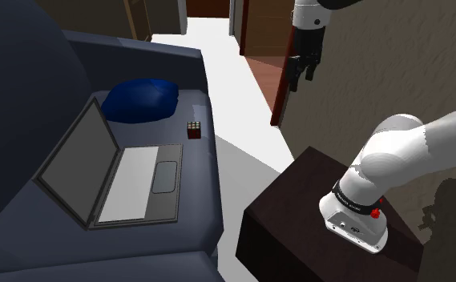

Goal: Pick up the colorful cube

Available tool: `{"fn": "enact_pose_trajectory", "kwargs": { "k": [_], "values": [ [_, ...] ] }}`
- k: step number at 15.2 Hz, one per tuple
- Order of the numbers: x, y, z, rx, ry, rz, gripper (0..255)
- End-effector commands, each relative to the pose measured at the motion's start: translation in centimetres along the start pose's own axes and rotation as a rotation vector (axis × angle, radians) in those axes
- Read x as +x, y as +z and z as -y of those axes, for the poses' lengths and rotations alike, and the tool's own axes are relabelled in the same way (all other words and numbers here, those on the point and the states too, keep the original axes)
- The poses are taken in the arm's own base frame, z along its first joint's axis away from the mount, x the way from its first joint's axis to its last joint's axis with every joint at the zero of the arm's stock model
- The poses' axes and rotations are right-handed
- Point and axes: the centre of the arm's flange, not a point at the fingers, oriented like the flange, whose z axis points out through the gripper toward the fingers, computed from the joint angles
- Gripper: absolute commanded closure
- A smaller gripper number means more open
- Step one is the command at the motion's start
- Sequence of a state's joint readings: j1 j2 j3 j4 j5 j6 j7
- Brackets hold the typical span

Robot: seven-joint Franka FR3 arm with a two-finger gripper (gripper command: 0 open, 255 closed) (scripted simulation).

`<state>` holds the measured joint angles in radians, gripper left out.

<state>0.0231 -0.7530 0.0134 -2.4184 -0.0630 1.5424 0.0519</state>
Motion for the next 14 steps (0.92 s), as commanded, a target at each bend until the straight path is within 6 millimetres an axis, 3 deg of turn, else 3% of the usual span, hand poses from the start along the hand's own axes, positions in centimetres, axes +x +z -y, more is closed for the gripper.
{"fn": "enact_pose_trajectory", "kwargs": {
  "k": [1, 14],
  "values": [
    [0.0, 0.0, 0.0, 0.0, 0.0, 0.0, 0],
    [13.0, 8.5, 5.5, 0.041, -0.039, -0.039, 0]
  ]
}}
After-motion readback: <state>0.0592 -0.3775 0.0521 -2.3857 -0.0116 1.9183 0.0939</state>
